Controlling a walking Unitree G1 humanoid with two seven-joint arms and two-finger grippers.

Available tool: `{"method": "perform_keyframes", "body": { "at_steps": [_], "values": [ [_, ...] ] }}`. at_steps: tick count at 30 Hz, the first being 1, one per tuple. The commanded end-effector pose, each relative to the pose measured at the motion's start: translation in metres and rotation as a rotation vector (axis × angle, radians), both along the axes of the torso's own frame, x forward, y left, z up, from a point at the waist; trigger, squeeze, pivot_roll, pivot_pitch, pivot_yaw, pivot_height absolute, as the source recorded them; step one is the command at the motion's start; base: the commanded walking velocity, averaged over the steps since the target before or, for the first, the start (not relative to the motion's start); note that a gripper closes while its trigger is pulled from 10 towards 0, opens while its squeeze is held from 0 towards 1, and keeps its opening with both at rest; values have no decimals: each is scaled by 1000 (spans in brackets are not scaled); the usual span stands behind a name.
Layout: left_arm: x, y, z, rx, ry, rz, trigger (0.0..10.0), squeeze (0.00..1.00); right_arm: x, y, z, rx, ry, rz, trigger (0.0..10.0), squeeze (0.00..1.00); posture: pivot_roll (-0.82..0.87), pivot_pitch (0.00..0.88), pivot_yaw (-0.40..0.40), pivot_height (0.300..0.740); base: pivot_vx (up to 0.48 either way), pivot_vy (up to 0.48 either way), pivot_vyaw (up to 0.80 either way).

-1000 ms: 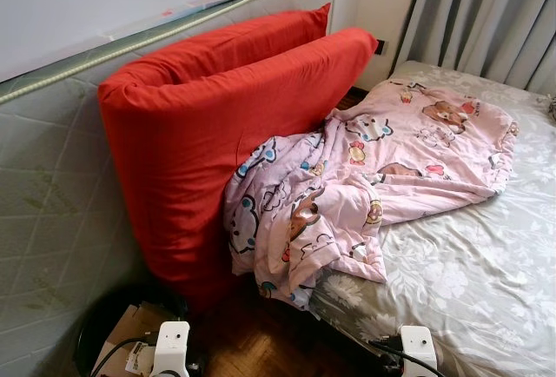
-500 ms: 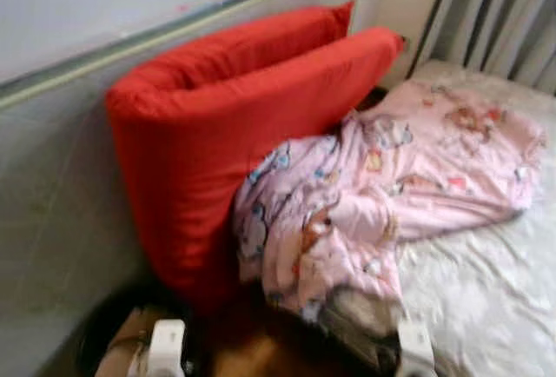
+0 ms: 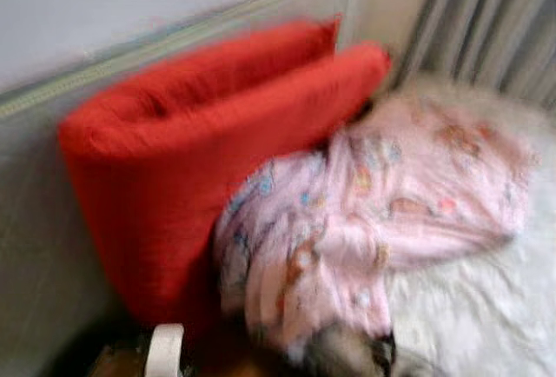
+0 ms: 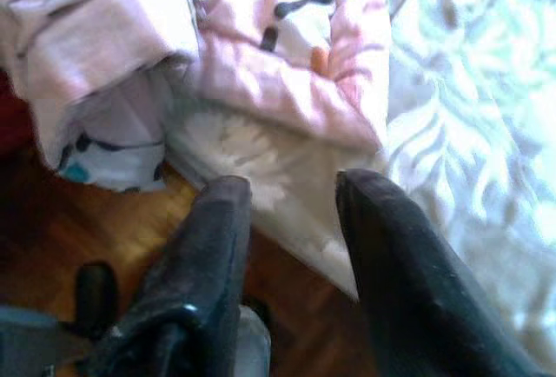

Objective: Clean up the room

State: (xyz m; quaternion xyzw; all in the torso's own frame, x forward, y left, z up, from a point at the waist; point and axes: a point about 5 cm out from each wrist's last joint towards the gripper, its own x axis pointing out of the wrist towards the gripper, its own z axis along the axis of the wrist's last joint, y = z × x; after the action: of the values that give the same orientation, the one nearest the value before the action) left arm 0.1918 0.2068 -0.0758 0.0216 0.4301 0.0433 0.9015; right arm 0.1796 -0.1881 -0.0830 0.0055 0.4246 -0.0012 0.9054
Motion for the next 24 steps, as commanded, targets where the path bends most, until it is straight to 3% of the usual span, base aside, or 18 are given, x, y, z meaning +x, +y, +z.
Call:
{"method": "perform_keyframes", "body": {
  "at_steps": [1, 6, 16, 21, 24],
  "values": [
    [-1, -8, -2, -22, 1, -1, 10000, 0, -4, -8, 0, -15, 2, -7, 10000, 0, -87, 0, -17, 740, 0, 0, 513],
    [2, -10, 0, -26, -15, -1, 10000, 0, -4, -8, 0, -10, -4, -7, 10000, 0, -90, 0, -18, 740, 0, 0, 694],
    [4, -8, 2, -28, -52, 3, 10000, 0, -4, -10, 3, 9, -79, -79, 10000, 0, -98, 0, -20, 740, 0, 0, 0],
    [29, -4, 21, -19, -211, 17, 10000, 0, -3, -10, 5, 20, -138, -107, 10000, 0, -106, 0, -21, 740, 0, 0, 0],
    [60, -1, 50, -25, -428, 29, 10000, 0, -2, -11, 7, 27, -171, -112, 10000, 0, -96, 0, -22, 740, 0, 0, 0]
  ]
}}
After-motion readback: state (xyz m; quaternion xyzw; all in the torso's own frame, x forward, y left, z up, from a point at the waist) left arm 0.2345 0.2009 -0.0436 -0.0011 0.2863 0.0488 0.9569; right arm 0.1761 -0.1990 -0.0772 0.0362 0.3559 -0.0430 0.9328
